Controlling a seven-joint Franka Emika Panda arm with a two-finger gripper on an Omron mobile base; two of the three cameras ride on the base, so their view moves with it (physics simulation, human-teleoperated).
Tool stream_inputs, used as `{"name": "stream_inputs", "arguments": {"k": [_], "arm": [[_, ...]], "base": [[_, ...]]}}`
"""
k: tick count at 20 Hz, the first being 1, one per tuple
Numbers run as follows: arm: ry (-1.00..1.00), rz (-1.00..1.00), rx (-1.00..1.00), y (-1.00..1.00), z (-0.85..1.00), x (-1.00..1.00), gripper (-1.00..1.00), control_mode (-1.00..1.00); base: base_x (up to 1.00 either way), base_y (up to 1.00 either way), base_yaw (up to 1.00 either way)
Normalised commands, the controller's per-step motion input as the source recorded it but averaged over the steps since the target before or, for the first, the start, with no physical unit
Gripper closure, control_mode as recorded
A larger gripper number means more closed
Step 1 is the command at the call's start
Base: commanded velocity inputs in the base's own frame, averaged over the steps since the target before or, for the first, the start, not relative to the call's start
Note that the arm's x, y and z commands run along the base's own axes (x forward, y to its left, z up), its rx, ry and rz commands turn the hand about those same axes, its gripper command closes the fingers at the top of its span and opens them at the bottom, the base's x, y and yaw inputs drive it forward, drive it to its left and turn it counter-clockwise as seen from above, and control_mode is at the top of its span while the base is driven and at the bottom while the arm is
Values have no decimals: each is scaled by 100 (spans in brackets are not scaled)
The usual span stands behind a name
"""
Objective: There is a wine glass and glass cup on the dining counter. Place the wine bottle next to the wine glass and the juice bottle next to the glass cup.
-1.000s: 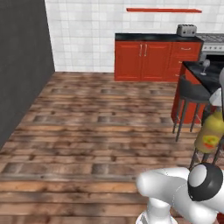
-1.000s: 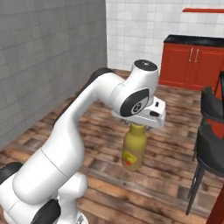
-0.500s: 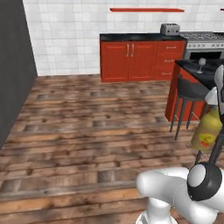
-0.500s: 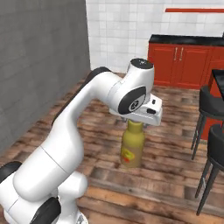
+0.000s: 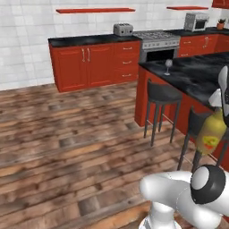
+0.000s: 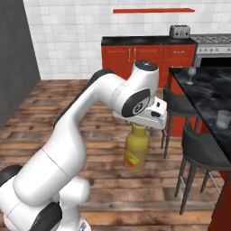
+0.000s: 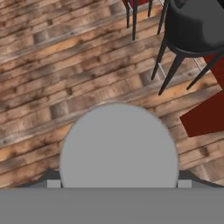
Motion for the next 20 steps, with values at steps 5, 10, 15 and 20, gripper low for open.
{"name": "stream_inputs", "arguments": {"k": [5, 10, 15, 20], "arm": [[0, 0, 0, 0, 0, 0, 100, 100], [0, 0, 0, 0, 0, 0, 100, 100], [0, 0, 0, 0, 0, 0, 100, 100], [0, 0, 0, 0, 0, 0, 100, 100]], "base": [[68, 16, -38], [58, 7, -44], [45, 0, -53], [47, 0, -49]]}}
